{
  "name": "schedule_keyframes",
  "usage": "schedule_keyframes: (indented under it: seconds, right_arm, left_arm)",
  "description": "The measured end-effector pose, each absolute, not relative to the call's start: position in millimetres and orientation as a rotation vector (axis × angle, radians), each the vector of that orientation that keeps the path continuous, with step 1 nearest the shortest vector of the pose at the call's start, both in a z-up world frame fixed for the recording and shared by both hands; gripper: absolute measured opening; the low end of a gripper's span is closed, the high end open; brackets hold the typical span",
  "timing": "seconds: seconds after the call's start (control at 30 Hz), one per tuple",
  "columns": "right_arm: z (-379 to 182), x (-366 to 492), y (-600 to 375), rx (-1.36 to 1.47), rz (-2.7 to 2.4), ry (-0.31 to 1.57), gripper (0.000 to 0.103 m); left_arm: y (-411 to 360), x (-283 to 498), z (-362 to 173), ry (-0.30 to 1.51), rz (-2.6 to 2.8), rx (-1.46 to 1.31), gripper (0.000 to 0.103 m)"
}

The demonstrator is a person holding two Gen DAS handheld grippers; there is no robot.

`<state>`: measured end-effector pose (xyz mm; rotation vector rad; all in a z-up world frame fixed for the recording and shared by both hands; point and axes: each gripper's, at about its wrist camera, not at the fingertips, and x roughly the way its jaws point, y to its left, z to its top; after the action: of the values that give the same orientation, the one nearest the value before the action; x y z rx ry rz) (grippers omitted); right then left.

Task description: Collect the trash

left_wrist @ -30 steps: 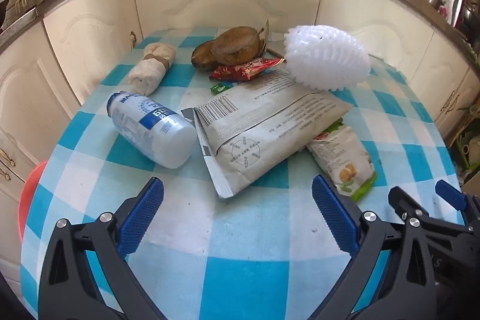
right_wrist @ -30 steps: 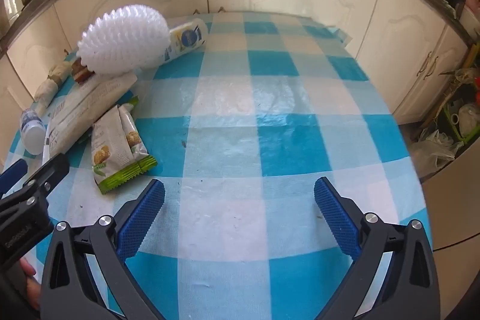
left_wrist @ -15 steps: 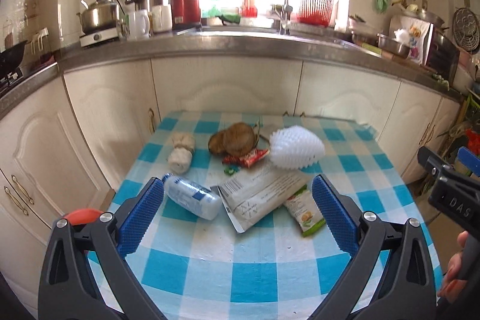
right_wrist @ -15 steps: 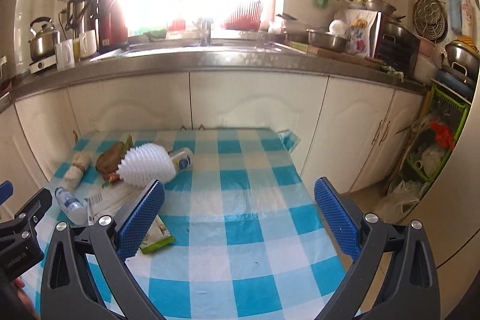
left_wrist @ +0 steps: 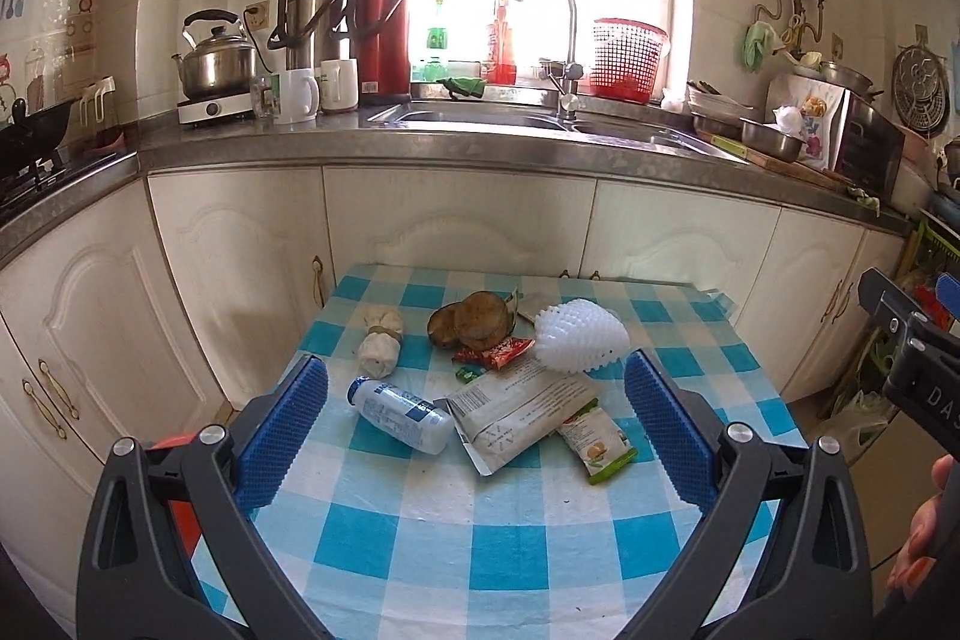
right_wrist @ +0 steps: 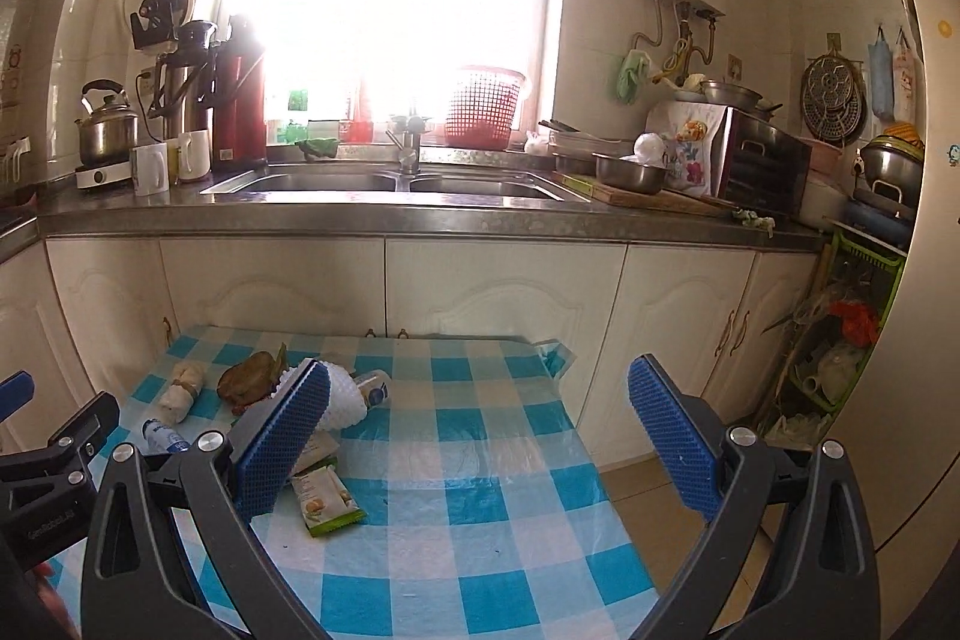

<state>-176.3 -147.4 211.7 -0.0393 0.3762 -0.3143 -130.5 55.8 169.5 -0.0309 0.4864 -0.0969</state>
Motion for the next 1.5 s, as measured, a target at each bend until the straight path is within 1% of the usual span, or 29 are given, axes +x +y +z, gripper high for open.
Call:
schedule_keyframes:
  seconds: [0.53,1.5]
  right_arm:
    - [207,-178,-146,-0.039,-0.314,0.387,0.098]
    - [157,-140,-169,0.045,-0.227,0.487,0.098]
  left_arm:
    - [61,-137,170,0.484,-0.091,-0.041,0.100]
    - [51,-102,134,0.565,-0.073,0.004,0.100]
